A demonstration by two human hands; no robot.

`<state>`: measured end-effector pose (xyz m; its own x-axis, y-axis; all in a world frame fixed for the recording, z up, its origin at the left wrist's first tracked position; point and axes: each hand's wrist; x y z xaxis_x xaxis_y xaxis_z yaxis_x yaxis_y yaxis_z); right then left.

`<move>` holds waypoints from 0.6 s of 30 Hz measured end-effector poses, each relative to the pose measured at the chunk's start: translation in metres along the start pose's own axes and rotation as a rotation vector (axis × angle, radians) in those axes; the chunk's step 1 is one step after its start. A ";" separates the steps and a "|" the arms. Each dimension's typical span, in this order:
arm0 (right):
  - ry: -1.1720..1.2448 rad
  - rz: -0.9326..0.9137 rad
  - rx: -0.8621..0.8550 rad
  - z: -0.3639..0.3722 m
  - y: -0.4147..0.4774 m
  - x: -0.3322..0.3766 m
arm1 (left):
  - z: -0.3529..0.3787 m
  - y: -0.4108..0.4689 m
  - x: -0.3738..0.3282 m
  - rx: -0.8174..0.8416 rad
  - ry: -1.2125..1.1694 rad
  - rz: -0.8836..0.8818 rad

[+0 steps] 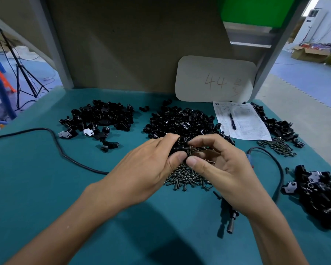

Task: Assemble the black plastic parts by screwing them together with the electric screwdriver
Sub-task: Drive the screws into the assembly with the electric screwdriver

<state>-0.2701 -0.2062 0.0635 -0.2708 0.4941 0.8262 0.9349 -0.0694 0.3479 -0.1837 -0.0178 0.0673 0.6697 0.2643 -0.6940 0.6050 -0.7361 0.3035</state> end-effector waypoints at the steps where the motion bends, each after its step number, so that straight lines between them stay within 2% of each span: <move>1: 0.014 -0.003 -0.005 0.000 0.000 0.000 | 0.000 0.000 -0.001 0.005 -0.011 0.000; 7: -0.099 -0.101 -0.093 0.003 -0.002 0.004 | 0.001 -0.001 -0.005 -0.015 -0.027 0.023; 18: -0.111 -0.069 -0.145 0.004 -0.009 0.008 | 0.003 -0.002 -0.008 -0.011 0.019 0.025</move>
<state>-0.2793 -0.1979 0.0651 -0.2988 0.5941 0.7468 0.8701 -0.1519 0.4690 -0.1908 -0.0202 0.0705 0.6925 0.2578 -0.6738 0.5929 -0.7354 0.3280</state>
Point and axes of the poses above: each hand's wrist, its own y-axis towards the middle knuckle, its own z-axis out of the palm, x = y × z, and after that the axes turned 15 degrees about -y, right-handed
